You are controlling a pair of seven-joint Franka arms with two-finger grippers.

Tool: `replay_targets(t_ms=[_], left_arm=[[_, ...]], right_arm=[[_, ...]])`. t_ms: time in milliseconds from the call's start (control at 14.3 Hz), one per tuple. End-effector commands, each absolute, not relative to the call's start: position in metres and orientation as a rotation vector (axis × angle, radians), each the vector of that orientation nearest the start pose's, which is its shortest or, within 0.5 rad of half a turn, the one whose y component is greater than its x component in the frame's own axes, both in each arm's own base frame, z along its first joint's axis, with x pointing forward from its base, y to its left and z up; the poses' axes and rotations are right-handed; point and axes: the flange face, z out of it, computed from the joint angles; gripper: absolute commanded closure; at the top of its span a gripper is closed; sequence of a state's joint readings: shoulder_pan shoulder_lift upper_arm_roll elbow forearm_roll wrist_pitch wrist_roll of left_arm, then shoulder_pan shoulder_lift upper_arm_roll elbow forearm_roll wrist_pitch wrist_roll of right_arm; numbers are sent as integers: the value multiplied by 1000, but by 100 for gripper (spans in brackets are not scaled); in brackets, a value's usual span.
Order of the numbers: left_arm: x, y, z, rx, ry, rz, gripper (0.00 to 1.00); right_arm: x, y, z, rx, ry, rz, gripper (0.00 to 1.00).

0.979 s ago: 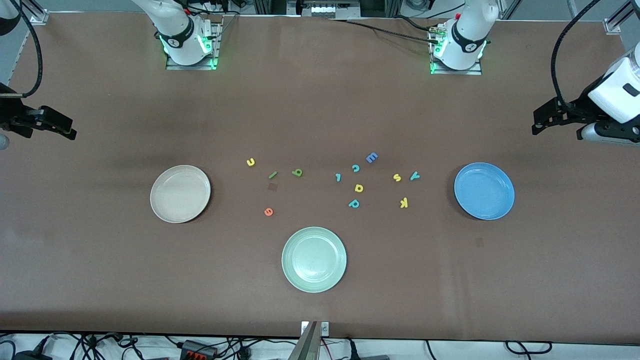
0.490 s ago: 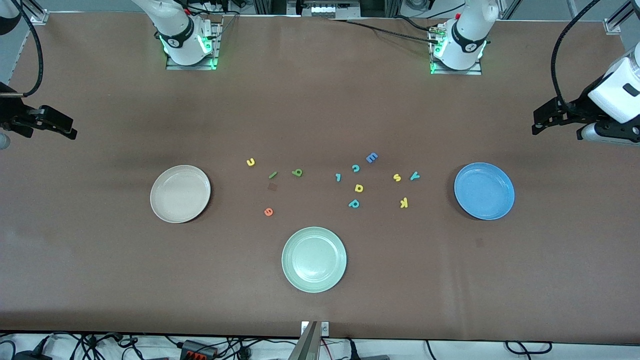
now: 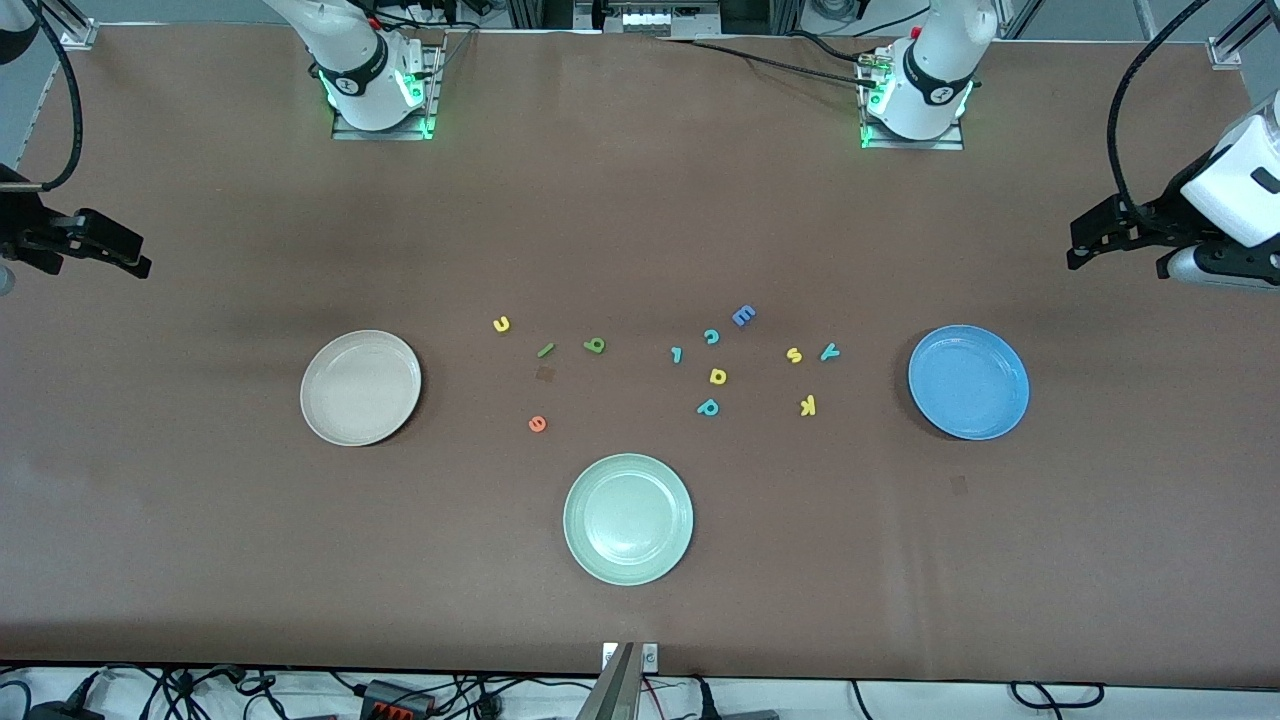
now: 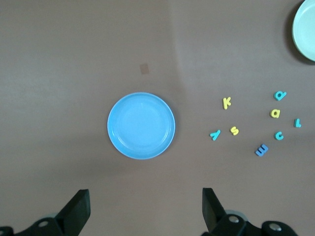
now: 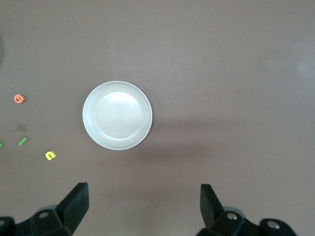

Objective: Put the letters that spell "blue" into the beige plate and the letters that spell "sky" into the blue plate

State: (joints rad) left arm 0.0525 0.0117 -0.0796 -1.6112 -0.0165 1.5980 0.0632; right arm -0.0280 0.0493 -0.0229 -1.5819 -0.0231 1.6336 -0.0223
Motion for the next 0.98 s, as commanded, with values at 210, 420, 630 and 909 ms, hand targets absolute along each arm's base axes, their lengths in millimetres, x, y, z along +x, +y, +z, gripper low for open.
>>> replay_targets(t_ms=[210,420,630,909], left_arm=[[560,-30,575,-3165,195,264,0],[574,-41,532,-3155,230,406,0],[592,-78,480,-3137,297,471,0],[622,-133,405,-3138,271,358,0]], right_arm=[[571,-20,588,-3165,-9,59,0],[585,16,547,-3161,-110,172,0],[599,72,495,-3122,-220,284,0],[611,145,434,-3087,-364,315,0]])
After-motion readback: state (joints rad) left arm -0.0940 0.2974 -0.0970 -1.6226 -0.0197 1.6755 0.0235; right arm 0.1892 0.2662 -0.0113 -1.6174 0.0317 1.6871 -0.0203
